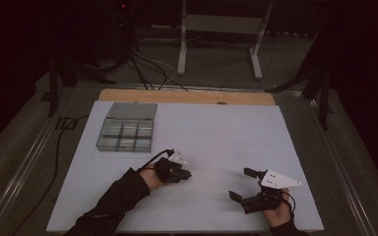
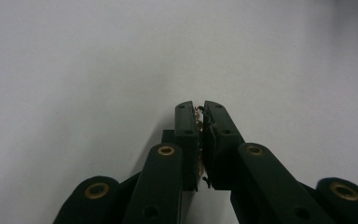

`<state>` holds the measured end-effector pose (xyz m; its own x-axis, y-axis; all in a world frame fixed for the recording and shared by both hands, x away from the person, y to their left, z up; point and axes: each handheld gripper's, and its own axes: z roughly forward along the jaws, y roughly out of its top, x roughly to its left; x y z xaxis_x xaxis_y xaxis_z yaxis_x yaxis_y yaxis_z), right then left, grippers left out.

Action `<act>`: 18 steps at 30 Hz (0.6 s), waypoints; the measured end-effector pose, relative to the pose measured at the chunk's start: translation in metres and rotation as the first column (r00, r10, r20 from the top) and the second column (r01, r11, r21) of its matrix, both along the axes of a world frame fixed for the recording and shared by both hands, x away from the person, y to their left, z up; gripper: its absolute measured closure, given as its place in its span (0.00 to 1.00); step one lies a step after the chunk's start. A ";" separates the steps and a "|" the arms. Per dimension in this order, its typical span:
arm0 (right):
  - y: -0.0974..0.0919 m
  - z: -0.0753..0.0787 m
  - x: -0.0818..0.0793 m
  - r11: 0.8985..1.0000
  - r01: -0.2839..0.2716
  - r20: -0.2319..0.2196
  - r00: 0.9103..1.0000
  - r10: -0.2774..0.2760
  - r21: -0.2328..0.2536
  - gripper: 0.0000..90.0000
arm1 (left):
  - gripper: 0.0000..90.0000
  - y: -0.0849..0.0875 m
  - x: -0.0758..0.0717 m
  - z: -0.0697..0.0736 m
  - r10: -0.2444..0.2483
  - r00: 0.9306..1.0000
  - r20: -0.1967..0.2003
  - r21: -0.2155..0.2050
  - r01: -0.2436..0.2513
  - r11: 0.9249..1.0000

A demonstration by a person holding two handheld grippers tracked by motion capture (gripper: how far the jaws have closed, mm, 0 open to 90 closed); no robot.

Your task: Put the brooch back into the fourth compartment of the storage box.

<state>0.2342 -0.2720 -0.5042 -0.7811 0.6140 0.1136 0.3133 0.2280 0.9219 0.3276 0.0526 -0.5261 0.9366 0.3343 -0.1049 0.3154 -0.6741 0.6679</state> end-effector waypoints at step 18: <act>-0.001 0.001 0.000 1.000 0.002 0.007 1.000 -0.002 0.000 0.00 | 0.97 0.015 0.003 0.012 0.017 1.000 -0.005 -0.045 -0.017 0.999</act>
